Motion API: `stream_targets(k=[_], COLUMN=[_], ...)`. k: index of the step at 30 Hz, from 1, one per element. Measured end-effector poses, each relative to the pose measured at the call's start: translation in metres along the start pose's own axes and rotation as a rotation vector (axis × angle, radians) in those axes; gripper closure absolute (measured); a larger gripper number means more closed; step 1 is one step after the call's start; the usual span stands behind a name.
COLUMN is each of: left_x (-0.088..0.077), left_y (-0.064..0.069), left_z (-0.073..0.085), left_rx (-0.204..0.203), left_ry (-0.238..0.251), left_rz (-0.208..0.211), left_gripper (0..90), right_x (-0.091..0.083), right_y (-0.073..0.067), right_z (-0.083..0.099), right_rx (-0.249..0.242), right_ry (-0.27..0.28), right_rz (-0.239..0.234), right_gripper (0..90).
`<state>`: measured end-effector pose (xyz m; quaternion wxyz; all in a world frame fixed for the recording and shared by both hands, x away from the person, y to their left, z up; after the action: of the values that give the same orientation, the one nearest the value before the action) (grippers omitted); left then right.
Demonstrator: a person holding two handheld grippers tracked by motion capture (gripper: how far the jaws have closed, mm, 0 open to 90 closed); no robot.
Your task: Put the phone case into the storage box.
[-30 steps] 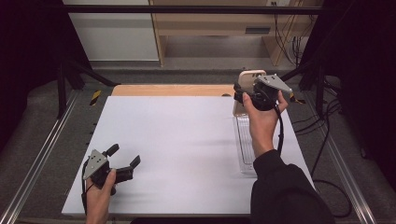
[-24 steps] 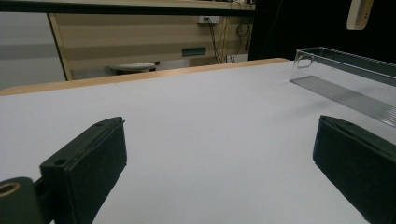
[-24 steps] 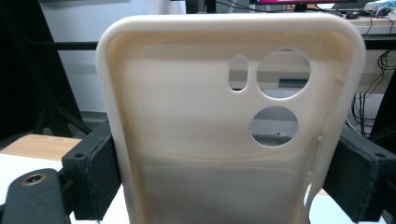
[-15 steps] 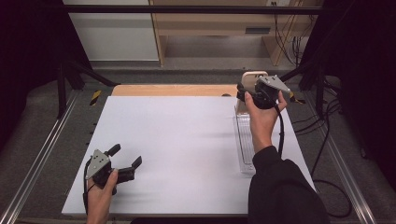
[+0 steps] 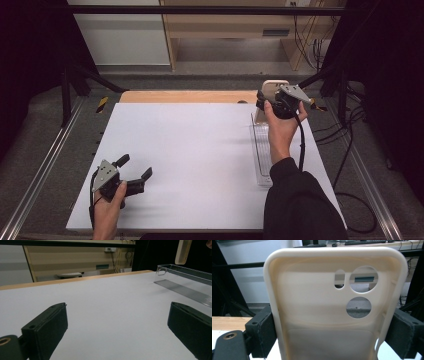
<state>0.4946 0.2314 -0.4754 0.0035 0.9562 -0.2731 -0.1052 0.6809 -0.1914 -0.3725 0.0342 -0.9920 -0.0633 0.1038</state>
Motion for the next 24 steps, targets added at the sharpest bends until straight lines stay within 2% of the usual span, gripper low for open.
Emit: stream_targets(k=[15, 24], left_x=[0.0, 0.0], left_y=[0.0, 0.0], left_z=[0.0, 0.0], left_rx=[0.001, -0.001], left_ry=[0.001, 0.001], left_rz=[0.002, 0.002], left_gripper=[2.3, 2.3], right_x=[0.007, 0.009], right_y=[0.004, 0.004], right_z=[0.011, 0.018], right_rx=[0.003, 0.004], right_ry=[-0.009, -0.019], right_rz=[0.024, 0.022], right_gripper=[11.5, 11.5])
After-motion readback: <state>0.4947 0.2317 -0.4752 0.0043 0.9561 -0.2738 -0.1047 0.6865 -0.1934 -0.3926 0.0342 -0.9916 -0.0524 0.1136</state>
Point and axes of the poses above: each handheld gripper's, and its own axes: x roughly forward along the jaws, z roughly out of its underside, y roughly to its right, the point moved 9 cm from there along x, roughly forward along the jaws, and after that the axes turned 1 degree about -x, right-handed, at the moved point
